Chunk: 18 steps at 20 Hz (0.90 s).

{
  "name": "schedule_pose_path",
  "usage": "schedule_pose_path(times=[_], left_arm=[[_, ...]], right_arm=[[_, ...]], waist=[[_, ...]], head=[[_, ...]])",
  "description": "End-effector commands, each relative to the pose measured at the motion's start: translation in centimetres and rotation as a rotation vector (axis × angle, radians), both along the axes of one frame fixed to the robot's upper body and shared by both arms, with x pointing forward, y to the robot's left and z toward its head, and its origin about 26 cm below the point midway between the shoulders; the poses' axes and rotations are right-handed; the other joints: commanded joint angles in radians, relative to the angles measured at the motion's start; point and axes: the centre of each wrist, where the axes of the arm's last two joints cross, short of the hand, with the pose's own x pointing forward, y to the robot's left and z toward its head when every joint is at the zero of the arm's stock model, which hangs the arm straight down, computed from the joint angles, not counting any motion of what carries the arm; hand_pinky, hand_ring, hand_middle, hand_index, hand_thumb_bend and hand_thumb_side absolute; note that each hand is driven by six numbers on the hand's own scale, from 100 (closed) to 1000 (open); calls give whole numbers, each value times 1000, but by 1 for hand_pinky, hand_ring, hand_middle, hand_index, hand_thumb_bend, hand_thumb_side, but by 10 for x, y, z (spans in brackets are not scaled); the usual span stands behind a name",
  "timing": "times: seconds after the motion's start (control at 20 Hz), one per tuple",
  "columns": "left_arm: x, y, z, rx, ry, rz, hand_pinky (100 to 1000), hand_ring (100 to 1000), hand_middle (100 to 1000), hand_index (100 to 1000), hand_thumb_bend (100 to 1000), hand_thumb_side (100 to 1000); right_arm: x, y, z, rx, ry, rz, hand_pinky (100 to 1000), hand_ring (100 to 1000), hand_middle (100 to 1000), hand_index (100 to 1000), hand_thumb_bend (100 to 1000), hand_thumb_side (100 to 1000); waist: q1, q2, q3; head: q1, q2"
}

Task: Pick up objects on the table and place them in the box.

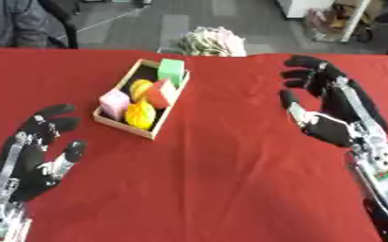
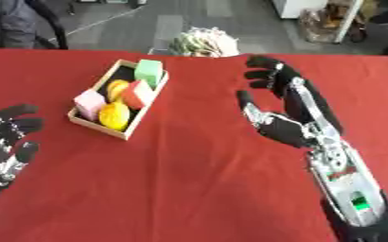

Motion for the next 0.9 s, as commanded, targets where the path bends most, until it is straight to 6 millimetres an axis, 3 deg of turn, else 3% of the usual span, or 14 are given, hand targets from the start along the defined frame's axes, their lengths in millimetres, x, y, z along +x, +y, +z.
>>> schedule_pose_path(times=[0.05, 0.35, 0.9], left_arm=[[0, 1, 3, 7, -14, 4, 809, 751, 767, 827, 603, 467], [-1, -1, -3, 17, 6, -4, 808, 749, 766, 819, 597, 471], [-3, -3, -13, 10, 42, 7, 808, 751, 768, 813, 593, 469]], right_arm=[[-2, -1, -4, 39, 6, -28, 763, 764, 773, 856, 240, 195], [-8, 0, -28, 88, 82, -99, 755, 749, 758, 852, 181, 204], [-10, 3, -35, 80, 107, -143, 748, 735, 743, 848, 154, 193]], waist=[[-15, 4, -3], [-18, 3, -16], [-12, -1, -34]], head=[[21, 17], [7, 40], [-2, 42]])
